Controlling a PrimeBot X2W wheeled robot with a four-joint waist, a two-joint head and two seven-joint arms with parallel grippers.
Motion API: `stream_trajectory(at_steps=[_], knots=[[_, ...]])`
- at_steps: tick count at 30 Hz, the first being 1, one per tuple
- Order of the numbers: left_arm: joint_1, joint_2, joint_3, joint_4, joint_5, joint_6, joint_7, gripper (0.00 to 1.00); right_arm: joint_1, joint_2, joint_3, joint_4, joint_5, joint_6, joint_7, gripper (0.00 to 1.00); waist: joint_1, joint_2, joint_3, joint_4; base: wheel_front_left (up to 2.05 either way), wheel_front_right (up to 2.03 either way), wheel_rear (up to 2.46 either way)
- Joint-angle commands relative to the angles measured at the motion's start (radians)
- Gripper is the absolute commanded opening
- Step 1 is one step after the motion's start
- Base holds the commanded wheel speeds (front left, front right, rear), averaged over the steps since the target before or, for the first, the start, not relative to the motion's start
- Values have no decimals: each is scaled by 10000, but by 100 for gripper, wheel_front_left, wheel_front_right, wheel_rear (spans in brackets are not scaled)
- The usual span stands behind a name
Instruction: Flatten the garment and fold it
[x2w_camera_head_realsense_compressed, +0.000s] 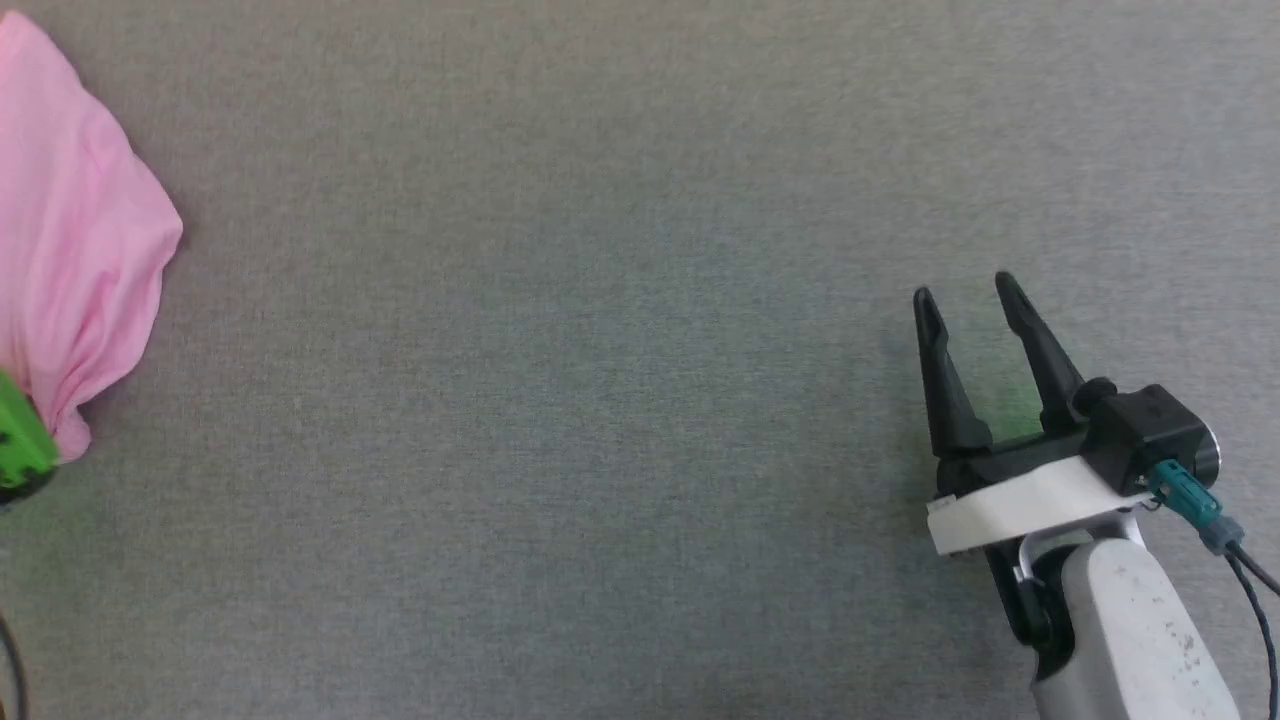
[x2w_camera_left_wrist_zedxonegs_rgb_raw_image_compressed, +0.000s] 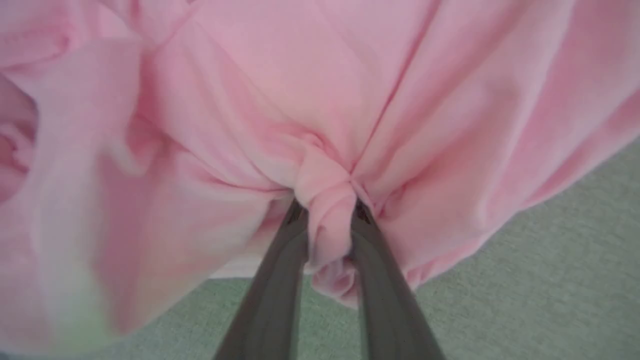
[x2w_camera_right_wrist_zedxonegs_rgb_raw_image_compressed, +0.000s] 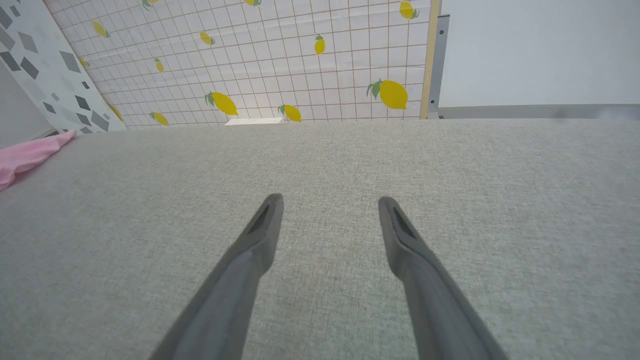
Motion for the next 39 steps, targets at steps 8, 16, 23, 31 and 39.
stream_trajectory(at_steps=[8, 16, 23, 31, 39], knots=[[-616, 193, -645, -503, 1975, -1194, -4683, 0, 1001, -1, -438, 139, 60, -15, -56, 100, -2, -1, -2702, 187, 0, 0, 0], [-2153, -854, -1832, -959, 3169, -1417, -7570, 0, 1867, -1, -802, -26, -123, -15, 8, 100, -2, -1, -4028, -153, 0, 0, 0], [-2420, -2753, -3430, -1466, 3366, -1553, -8339, 0, 2264, -1, -784, -421, -193, -15, 333, 100, -2, -1, -4492, -782, 0, 0, 0], [-1034, -4682, -5484, -273, 2824, -2046, -7501, 0, 2461, -1, -521, -672, -178, -15, 610, 100, -2, -1, -4513, -1639, 0, 0, 0], [700, -5321, -7306, 1909, 1693, -2624, -3729, 38, 2580, -1, -488, -711, -155, -15, 742, 100, -2, -1, -4459, -1962, 0, 0, 0]])
